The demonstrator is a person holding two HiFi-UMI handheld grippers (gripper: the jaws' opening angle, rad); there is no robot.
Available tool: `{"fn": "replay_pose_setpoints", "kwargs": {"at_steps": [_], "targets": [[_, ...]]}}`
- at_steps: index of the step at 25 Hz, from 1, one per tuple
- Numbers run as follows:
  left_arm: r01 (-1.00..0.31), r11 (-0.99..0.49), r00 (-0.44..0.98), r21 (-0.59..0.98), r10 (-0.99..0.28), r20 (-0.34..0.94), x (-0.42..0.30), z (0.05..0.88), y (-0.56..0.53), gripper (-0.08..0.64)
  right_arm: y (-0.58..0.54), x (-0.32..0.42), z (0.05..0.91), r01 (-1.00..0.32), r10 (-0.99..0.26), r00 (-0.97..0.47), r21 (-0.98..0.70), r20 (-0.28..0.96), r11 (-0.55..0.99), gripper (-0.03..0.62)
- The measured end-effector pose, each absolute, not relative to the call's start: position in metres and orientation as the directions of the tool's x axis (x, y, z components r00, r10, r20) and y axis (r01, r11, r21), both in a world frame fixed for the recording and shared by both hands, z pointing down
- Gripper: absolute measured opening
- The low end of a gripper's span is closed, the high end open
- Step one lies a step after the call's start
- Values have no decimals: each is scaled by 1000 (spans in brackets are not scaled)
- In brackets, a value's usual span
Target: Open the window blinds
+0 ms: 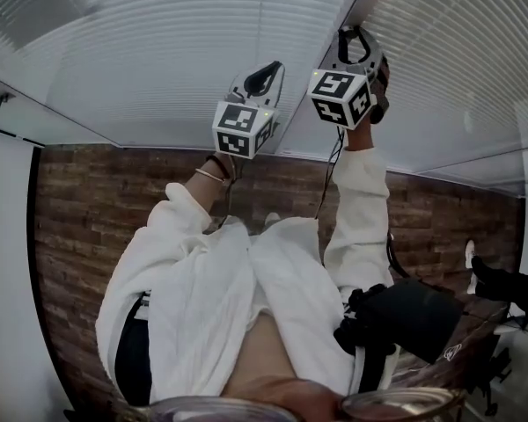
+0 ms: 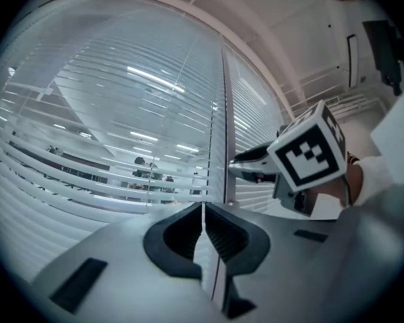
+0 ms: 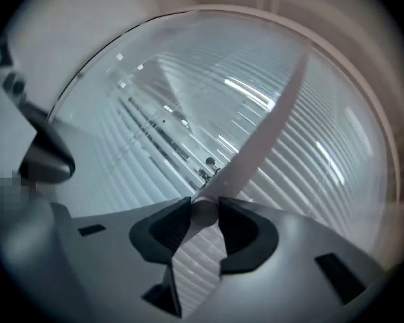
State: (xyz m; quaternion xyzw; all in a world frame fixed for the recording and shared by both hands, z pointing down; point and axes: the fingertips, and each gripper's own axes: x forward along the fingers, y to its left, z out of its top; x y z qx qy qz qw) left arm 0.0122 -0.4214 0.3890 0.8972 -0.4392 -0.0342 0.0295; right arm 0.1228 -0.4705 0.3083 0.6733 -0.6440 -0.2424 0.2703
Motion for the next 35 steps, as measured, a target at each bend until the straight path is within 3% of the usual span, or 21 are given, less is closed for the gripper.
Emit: {"fn": "replay_pose_setpoints", "kwargs": {"at_steps": [2, 4, 9, 13, 16, 19, 21, 22, 24, 26, 28, 31, 35], "targets": [[-784, -615, 614, 84, -788, -36, 13, 390, -421, 2, -471, 118, 311, -571, -995, 98, 820, 16, -43, 126], [-783, -616, 616, 87, -787, -35, 14, 390, -421, 2, -472, 118, 311, -586, -995, 95, 810, 36, -27, 126], [-781, -617, 616, 94, -787, -39, 16, 388, -422, 2, -471, 129, 302, -952, -998, -34, 303, 52, 48, 126], [-781, -617, 617, 97, -786, -40, 17, 387, -420, 3, -471, 140, 301, -986, -996, -84, -148, 3, 83, 126], [-783, -614, 614, 99, -788, -42, 16, 387, -420, 2, -471, 143, 301, -946, -995, -98, -310, -16, 98, 126], [-785, -611, 611, 97, -791, -40, 14, 388, -421, 2, -473, 141, 303, -980, -995, -103, -171, 11, 99, 127], [-787, -610, 609, 97, -792, -39, 12, 389, -421, 2, -473, 136, 306, -985, -995, -76, 149, 65, 85, 127], [-787, -609, 609, 96, -792, -39, 11, 390, -421, 2, -472, 132, 307, -932, -996, -43, 356, 81, 69, 127], [-788, -607, 607, 98, -794, -36, 8, 390, -422, 2, -470, 122, 307, -705, -997, 40, 709, 68, 20, 127], [-790, -605, 605, 103, -796, -36, 6, 391, -422, 2, -471, 117, 308, -546, -994, 101, 838, 48, -15, 127], [-790, -604, 604, 104, -796, -37, 7, 391, -421, 2, -471, 118, 306, -635, -994, 93, 773, 64, -10, 127], [-789, -606, 605, 100, -795, -37, 8, 390, -421, 2, -470, 124, 301, -843, -997, 26, 537, 77, 20, 127], [-789, -606, 605, 100, -795, -37, 9, 389, -420, 2, -469, 130, 299, -952, -998, -21, 305, 52, 36, 127]]}}
